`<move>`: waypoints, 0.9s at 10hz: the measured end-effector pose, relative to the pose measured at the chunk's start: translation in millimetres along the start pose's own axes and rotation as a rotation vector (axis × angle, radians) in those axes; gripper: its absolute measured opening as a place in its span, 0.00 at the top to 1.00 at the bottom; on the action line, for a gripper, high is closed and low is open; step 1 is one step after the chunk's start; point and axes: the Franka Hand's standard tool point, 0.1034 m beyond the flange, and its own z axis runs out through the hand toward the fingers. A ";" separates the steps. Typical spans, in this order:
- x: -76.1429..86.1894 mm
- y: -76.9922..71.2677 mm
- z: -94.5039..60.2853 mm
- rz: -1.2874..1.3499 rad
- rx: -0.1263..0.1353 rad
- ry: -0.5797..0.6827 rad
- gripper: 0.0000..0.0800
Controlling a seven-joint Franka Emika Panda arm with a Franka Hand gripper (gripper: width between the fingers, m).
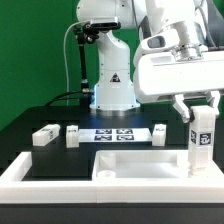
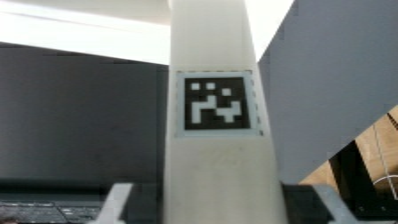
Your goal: Assemble desk
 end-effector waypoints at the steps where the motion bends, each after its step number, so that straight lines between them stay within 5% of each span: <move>1: 0.3 -0.7 0.2 -0.002 -0.004 0.017 0.64; 9: -7.7 -2.1 -2.6 -0.017 -0.013 0.019 0.64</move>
Offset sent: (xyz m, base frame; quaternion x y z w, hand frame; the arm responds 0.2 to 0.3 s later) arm -0.0209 0.0073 -0.0146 -0.0165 -0.0097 -0.0144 0.9997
